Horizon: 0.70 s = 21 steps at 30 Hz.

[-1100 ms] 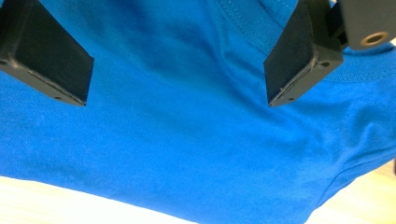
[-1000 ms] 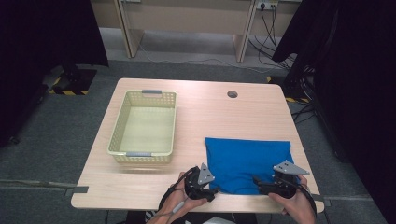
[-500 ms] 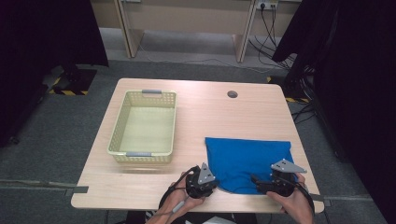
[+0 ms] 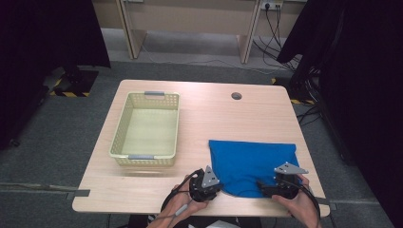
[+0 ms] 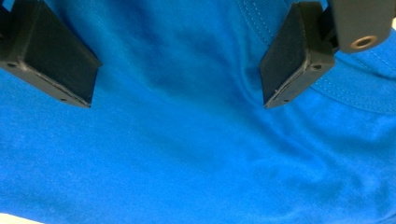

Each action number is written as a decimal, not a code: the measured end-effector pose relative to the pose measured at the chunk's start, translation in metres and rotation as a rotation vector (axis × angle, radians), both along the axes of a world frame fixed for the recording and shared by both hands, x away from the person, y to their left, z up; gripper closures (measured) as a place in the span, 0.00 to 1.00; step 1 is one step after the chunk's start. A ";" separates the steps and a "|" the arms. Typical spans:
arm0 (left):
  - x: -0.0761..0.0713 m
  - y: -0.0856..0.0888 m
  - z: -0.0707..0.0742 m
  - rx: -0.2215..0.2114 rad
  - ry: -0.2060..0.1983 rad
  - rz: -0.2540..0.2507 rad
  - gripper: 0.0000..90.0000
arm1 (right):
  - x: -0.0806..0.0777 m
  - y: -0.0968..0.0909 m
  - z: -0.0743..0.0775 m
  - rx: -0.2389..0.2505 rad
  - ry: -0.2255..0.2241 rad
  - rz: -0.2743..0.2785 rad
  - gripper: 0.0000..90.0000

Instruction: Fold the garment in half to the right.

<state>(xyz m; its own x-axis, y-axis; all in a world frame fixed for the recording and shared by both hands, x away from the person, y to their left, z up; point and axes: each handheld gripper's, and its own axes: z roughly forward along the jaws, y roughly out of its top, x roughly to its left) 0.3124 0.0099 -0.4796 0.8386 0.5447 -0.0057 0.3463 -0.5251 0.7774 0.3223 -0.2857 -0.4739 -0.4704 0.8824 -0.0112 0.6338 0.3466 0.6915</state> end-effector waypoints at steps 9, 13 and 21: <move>-0.005 -0.005 0.000 -0.005 -0.002 -0.016 0.82 | -0.006 -0.007 0.001 -0.012 0.001 -0.008 0.13; -0.004 -0.004 0.000 -0.010 0.008 -0.012 0.82 | -0.005 -0.005 0.001 0.000 -0.013 0.002 0.13; -0.005 -0.005 0.000 -0.010 0.007 -0.004 0.82 | 0.005 0.010 0.017 0.033 -0.090 0.040 0.12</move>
<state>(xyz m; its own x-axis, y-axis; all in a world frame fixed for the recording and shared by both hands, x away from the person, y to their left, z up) 0.3076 0.0053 -0.4801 0.8406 0.5414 -0.0171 0.3501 -0.5189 0.7799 0.3272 -0.2759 -0.4568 -0.5035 0.8636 -0.0261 0.5548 0.3463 0.7565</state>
